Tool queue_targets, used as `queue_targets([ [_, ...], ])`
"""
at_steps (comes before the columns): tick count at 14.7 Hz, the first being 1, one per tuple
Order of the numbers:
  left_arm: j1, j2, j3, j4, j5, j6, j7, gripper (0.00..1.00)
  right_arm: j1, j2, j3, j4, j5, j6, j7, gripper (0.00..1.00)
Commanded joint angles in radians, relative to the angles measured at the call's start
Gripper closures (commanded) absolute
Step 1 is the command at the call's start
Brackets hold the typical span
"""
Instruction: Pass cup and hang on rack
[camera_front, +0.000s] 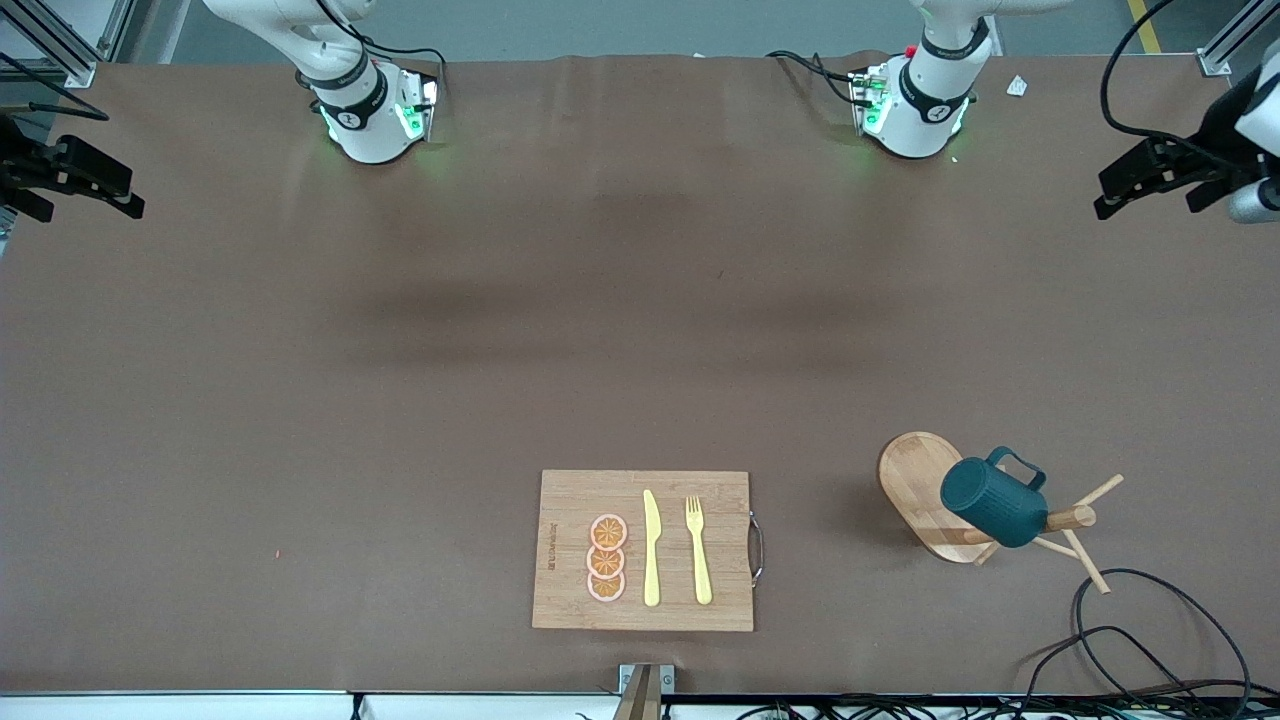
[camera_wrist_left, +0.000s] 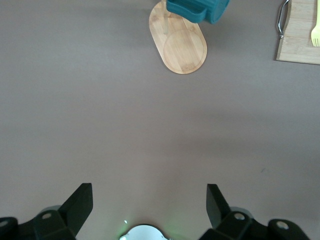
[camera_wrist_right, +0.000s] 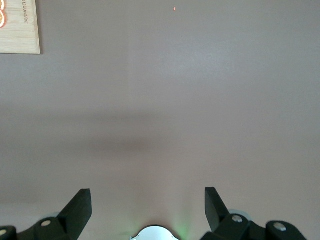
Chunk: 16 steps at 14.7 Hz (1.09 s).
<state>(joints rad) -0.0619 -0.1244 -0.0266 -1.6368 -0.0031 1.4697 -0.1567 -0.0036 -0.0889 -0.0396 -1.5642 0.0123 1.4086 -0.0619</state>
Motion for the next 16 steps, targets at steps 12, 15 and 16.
queue_targets([
  [12, -0.018, -0.009, -0.026, -0.005, 0.003, 0.006, 0.060, 0.00, 0.002, -0.028, -0.002, -0.027, -0.003, 0.006, 0.004, 0.00],
  [15, -0.012, -0.006, -0.024, 0.008, 0.000, 0.006, 0.063, 0.00, 0.002, -0.028, -0.002, -0.027, -0.003, 0.006, 0.004, 0.00],
  [16, -0.009, -0.006, -0.024, 0.011, 0.002, 0.004, 0.063, 0.00, 0.002, -0.028, -0.002, -0.027, -0.003, 0.006, 0.004, 0.00],
])
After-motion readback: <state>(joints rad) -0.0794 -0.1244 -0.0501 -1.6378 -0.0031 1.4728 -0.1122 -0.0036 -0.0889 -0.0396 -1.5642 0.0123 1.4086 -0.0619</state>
